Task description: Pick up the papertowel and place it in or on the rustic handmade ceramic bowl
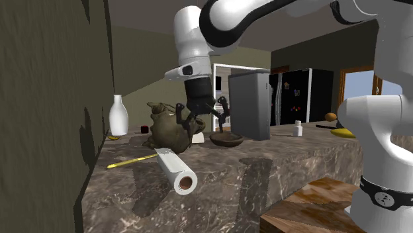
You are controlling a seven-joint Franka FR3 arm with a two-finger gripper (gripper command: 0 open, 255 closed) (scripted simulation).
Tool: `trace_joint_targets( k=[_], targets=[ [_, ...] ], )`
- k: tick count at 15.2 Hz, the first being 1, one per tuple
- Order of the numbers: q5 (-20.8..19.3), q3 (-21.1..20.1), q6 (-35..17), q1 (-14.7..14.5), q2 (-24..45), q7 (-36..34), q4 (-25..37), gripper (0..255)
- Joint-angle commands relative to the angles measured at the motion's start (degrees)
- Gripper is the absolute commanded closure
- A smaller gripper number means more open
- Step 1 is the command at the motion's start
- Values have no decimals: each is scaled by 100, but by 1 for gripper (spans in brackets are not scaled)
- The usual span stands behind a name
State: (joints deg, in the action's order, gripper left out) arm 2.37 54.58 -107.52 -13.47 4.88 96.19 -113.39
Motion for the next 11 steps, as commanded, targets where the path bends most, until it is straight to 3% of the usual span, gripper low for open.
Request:
trace_joint_targets(
  k=[1,4,7,11],
  targets=[
    [655,-43,21,229,728,912,398,0],
    [1379,-419,258,831,1683,1914,1205,0],
    [1837,-870,550,1427,2467,2637,2093,0],
    [1926,-972,384,1490,2606,2762,2037,0]
  ],
)
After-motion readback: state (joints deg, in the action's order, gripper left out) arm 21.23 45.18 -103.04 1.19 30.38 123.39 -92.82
